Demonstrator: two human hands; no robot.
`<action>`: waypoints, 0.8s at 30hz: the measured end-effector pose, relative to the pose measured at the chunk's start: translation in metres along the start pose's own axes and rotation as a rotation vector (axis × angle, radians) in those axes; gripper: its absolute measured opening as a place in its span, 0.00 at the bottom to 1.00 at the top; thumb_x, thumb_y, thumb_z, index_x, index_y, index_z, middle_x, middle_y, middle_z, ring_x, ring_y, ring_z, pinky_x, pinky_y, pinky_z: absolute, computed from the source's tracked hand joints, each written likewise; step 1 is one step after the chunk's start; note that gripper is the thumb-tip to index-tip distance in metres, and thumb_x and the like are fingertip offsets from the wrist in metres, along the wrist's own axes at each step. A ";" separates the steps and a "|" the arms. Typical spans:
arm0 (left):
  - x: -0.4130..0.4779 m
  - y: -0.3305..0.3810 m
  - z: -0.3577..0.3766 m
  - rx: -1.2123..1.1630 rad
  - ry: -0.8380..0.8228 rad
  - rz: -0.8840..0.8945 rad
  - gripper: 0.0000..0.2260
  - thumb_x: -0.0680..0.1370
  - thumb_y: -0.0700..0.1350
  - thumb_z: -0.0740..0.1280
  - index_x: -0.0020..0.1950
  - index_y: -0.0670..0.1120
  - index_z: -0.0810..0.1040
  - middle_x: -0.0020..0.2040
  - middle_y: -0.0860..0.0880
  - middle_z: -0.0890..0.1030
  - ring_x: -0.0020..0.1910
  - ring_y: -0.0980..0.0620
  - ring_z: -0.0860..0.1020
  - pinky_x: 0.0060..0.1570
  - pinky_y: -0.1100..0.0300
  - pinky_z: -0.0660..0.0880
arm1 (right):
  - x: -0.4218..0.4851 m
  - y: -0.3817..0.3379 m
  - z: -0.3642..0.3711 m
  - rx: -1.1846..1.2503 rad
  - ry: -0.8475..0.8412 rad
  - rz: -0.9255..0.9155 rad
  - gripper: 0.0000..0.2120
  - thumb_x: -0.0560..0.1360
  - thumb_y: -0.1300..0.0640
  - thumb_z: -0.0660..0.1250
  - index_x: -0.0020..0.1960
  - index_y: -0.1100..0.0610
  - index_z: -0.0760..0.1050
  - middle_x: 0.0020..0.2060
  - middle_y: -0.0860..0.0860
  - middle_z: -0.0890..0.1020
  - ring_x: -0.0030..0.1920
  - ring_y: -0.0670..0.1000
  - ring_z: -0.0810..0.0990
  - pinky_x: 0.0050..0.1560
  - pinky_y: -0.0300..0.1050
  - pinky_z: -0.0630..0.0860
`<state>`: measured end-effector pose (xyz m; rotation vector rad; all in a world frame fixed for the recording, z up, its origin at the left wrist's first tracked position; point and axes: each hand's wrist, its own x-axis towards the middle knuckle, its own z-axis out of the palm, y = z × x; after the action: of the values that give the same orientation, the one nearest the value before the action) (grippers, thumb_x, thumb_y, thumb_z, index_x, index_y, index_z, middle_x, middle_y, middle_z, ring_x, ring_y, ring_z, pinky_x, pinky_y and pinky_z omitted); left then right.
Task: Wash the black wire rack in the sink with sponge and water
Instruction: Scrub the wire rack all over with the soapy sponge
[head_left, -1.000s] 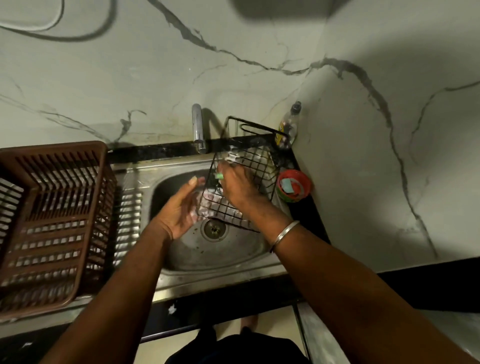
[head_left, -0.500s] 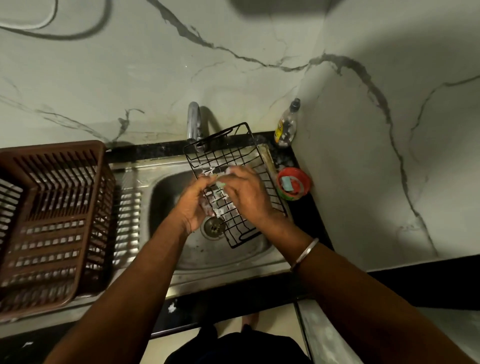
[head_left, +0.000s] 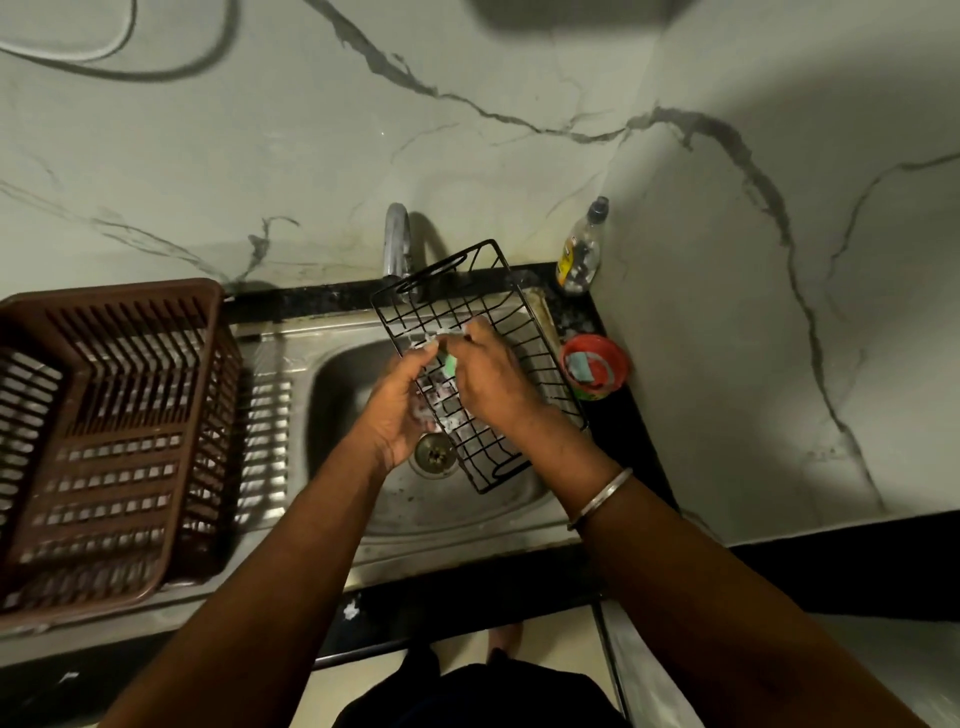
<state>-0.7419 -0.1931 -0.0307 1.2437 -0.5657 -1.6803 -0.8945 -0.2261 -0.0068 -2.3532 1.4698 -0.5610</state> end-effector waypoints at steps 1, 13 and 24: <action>0.000 -0.001 -0.001 0.002 0.000 0.001 0.33 0.69 0.67 0.80 0.69 0.51 0.81 0.72 0.40 0.79 0.60 0.40 0.74 0.54 0.40 0.69 | 0.003 -0.002 -0.003 -0.007 -0.028 0.008 0.23 0.78 0.65 0.71 0.72 0.52 0.75 0.63 0.54 0.70 0.52 0.48 0.73 0.47 0.39 0.74; -0.001 0.005 -0.003 0.011 0.002 0.030 0.32 0.71 0.66 0.79 0.66 0.47 0.83 0.61 0.42 0.83 0.52 0.41 0.73 0.43 0.51 0.71 | 0.011 -0.013 -0.017 0.732 -0.033 0.338 0.18 0.81 0.65 0.68 0.69 0.54 0.80 0.57 0.51 0.84 0.40 0.43 0.83 0.35 0.35 0.79; -0.007 0.002 0.004 0.015 0.007 -0.012 0.31 0.69 0.66 0.80 0.65 0.50 0.83 0.59 0.43 0.83 0.47 0.44 0.75 0.41 0.51 0.70 | 0.017 -0.007 0.001 0.126 0.221 0.342 0.10 0.80 0.56 0.72 0.61 0.56 0.80 0.51 0.52 0.83 0.49 0.51 0.79 0.45 0.50 0.81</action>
<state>-0.7441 -0.1882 -0.0246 1.2655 -0.5692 -1.6835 -0.8822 -0.2382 -0.0017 -1.9351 1.8243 -0.8121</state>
